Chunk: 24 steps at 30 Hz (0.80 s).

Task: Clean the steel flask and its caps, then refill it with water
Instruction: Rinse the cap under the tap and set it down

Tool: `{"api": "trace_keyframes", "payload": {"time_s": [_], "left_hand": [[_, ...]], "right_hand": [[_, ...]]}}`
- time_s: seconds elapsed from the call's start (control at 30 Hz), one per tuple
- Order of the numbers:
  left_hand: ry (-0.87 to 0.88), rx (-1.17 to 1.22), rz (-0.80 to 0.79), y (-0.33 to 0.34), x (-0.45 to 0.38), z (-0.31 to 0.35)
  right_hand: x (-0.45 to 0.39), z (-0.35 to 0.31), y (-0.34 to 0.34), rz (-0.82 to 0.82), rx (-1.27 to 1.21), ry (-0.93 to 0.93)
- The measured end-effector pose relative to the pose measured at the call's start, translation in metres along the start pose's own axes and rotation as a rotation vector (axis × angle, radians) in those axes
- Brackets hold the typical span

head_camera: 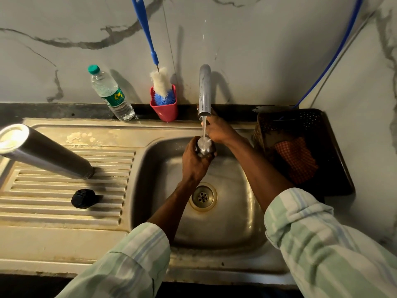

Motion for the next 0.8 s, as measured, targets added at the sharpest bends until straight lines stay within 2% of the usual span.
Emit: {"api": "trace_keyframes", "payload": {"time_s": [0.17, 0.27, 0.37, 0.47, 0.6, 0.67, 0.73, 0.8], "left_hand": [[-0.002, -0.036, 0.006, -0.004, 0.007, -0.006], [0.032, -0.113, 0.011, -0.006, 0.009, -0.008], [0.011, -0.089, 0.039, -0.012, 0.009, -0.012], [-0.02, -0.056, -0.001, -0.012, 0.007, -0.018], [0.012, -0.053, -0.112, -0.003, 0.01, -0.015], [0.021, -0.037, -0.145, -0.003, 0.012, -0.016], [0.02, -0.03, -0.155, -0.006, 0.012, -0.017], [0.007, -0.031, -0.173, -0.009, 0.011, -0.016]], "right_hand": [[0.003, 0.003, 0.013, -0.012, -0.04, 0.007], [0.017, 0.007, 0.033, 0.047, -0.213, 0.027], [0.041, 0.012, 0.06, 0.075, -0.407, 0.042], [0.061, 0.025, 0.083, 0.067, -0.588, 0.18], [0.07, 0.035, 0.078, 0.137, -0.735, 0.284], [0.07, 0.041, 0.078, 0.083, -0.899, 0.37], [0.076, 0.045, 0.083, 0.007, -1.12, 0.549], [0.074, 0.049, 0.082, 0.041, -1.147, 0.602]]}}
Point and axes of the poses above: each hand's wrist, its own x-axis away from the middle knuckle, its own y-axis out of the palm, z = x × y, the point moved 8 cm from there along -x, towards the middle knuckle, and after that the axes turned 10 degrees about x, right-handed, at the moved point
